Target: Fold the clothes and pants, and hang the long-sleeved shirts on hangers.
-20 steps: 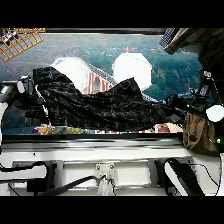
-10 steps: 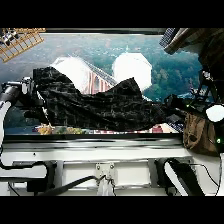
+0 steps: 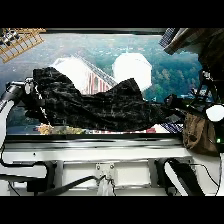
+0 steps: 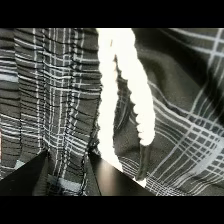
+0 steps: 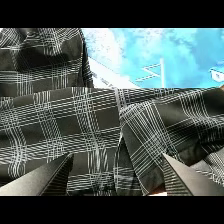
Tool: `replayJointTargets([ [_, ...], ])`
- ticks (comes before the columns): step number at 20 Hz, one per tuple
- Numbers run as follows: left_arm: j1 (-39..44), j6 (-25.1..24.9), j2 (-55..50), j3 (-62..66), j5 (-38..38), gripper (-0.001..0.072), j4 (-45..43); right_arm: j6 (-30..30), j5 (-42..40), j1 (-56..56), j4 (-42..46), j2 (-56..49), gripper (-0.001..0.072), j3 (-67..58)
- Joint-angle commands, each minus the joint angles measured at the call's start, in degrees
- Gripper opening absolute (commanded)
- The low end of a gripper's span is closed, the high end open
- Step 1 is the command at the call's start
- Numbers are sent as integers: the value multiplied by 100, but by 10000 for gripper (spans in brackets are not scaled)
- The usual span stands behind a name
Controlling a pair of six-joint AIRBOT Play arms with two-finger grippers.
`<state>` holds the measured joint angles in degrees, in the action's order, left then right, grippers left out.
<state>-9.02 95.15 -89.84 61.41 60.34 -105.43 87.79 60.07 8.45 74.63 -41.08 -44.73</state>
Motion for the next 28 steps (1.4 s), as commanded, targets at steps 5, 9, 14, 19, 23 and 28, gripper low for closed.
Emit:
replayJointTargets([
  [5,0,0,153,501,356,8,48,-2,-13,-4,22,-4,575,2],
  [9,-11,-2,566,872,756,11,-111,-26,-13,-4,66,-4,575,2],
  [14,-181,-2,1244,852,1410,9,-955,-44,-70,-4,304,-4,575,2],
  [19,-942,-4,1705,219,1460,9,-1460,-197,17,-4,448,-26,573,2],
  [23,-1696,-4,1679,179,791,9,-1661,-197,315,-4,1058,-348,570,4],
  [28,-2087,-4,1606,179,-234,9,-1757,-542,446,4,278,-951,567,4],
])
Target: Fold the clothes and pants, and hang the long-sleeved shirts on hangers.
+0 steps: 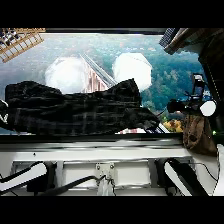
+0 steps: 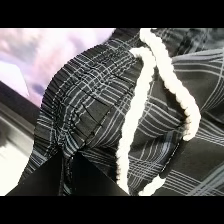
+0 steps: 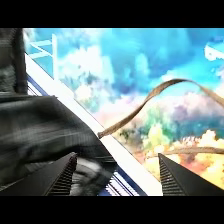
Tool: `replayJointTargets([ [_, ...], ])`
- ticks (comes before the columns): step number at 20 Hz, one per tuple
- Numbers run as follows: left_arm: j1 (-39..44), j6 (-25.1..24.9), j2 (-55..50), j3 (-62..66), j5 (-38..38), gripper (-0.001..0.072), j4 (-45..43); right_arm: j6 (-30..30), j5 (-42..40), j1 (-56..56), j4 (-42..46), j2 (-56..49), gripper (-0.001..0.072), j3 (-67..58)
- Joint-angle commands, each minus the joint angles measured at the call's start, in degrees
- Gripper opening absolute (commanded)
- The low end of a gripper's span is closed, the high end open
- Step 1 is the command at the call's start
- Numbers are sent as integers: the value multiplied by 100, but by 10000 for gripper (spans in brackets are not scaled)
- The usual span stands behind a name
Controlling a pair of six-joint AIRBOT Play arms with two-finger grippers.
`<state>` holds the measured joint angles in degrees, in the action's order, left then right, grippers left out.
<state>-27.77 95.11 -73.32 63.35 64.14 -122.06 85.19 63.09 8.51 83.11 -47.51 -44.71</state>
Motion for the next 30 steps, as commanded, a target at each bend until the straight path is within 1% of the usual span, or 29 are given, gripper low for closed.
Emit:
replayJointTargets([
  [1,-210,0,-101,-15,-713,9,-92,-470,247,-15,-1200,-472,567,2],
  [3,-190,0,-236,-15,-883,9,-92,-535,339,-227,-2203,-852,567,2],
  [4,-175,0,-295,-15,-898,9,-94,-481,343,-442,-2540,-1027,567,2],
  [5,-175,0,-350,-15,-901,9,-94,-326,334,-708,-2653,-1158,567,2],
  [7,-179,2,-431,-15,-935,9,-92,79,227,-1403,-2566,-1327,567,83],
  [10,-232,2,-487,-15,-1021,9,-28,785,-387,-2343,-2566,-1342,567,645],
  [14,-245,2,-535,-15,-1106,9,-28,1567,-1176,-3248,-2588,-1322,567,1091],
  [17,-245,0,-555,-15,-1126,9,-31,2153,-1825,-3626,-2494,-1346,566,1215],
  [20,-247,2,-555,-15,-1152,10,-31,2564,-1860,-3639,-2127,-1340,566,1311],
  [22,-247,2,-555,-15,-1193,9,-33,2588,-1945,-3641,-2090,-1333,499,1386],
  [27,-247,2,-555,-15,-1209,9,-48,2741,-2109,-3641,-1980,-1338,499,1585],
  [28,-245,0,-555,-15,-1209,9,-48,2741,-2197,-3639,-1961,-1338,499,1585],
  [30,-245,2,-555,-15,-1209,10,-50,2734,-2640,-3639,-1917,-1338,494,1585],
])
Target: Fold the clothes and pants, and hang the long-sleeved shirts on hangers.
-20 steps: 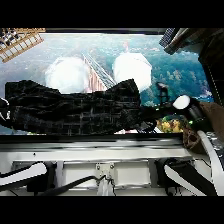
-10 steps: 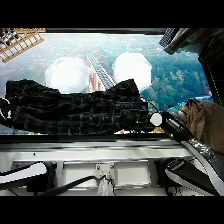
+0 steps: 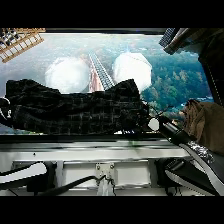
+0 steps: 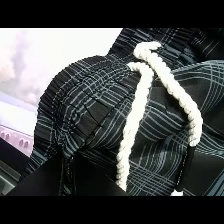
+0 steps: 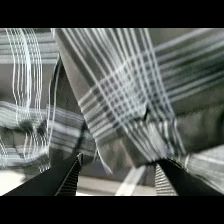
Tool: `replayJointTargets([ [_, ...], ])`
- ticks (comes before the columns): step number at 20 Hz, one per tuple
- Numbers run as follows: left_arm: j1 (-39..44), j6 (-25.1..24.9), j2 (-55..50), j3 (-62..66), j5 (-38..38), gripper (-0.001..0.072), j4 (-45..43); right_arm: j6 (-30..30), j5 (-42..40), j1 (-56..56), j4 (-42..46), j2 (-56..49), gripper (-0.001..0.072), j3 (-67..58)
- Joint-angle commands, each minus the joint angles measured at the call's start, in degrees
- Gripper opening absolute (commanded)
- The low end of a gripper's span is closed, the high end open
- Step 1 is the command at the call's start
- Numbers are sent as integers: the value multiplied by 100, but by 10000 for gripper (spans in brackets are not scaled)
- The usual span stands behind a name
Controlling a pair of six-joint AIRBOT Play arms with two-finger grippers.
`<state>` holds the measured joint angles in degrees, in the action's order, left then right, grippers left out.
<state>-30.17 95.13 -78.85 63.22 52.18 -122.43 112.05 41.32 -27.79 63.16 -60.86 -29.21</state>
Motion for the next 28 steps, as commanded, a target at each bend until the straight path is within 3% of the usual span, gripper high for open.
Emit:
replayJointTargets([
  [1,-4,-2,-2,-2,-13,10,-13,50,-660,-4,76,-4,484,33],
  [3,-4,-2,-2,-2,-15,9,-13,46,-820,-4,76,-48,472,33],
  [5,-4,-2,-2,-2,-17,9,-15,37,-946,-4,68,-87,329,33],
  [6,-4,-2,-2,-2,-17,9,-15,15,-1016,-4,70,-83,205,2],
  [9,-4,0,-24,7,-105,10,-35,-227,-1204,52,216,-87,19,-240],
  [12,96,0,-315,214,-103,9,48,-518,-1449,686,372,-164,16,-507],
  [18,507,4,-1257,1655,-103,9,396,-2188,-1123,2723,264,-1014,14,-2135],
  [23,748,0,-1615,2594,-66,9,498,-2339,-896,3442,245,-1891,14,-4037],
  [28,345,0,-1445,2658,1222,9,380,-2337,330,3635,396,-1464,14,-4411],
])
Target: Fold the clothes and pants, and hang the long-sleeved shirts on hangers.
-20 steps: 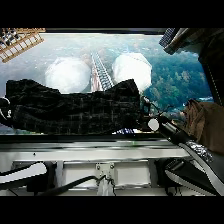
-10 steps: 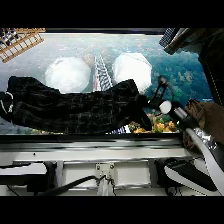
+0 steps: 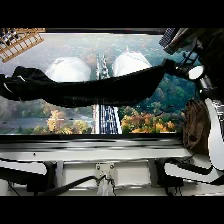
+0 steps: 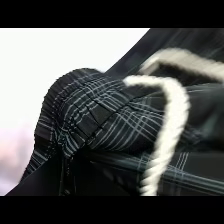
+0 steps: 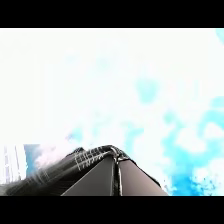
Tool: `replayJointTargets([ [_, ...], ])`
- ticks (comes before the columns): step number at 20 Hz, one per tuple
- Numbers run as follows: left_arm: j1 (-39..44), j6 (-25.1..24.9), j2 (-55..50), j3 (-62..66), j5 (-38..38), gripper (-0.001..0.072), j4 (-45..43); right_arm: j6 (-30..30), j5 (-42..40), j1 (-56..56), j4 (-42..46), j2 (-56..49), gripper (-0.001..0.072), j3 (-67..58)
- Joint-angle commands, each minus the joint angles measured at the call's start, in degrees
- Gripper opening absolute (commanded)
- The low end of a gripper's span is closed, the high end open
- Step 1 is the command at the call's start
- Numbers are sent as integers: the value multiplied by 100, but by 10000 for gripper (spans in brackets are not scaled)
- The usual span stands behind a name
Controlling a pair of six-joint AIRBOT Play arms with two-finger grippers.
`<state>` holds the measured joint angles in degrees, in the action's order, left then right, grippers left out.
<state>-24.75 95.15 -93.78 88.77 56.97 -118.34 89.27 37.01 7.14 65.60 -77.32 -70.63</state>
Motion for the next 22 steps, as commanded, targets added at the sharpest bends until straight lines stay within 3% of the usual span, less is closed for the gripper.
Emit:
replayJointTargets([
  [1,-350,-13,76,74,1084,8,-11,-61,1086,142,247,374,14,-155],
  [5,-885,-638,227,-323,1729,7,223,-103,1980,142,863,1617,14,1139],
  [10,-1080,-1436,219,-970,2087,8,763,-190,2293,138,949,3080,14,3058],
  [15,-1080,-1626,184,-1169,1969,9,431,-317,2507,138,1270,3338,14,3910],
  [22,-1110,-1961,111,-1178,1633,9,127,-498,3161,138,1637,3340,14,3974],
])
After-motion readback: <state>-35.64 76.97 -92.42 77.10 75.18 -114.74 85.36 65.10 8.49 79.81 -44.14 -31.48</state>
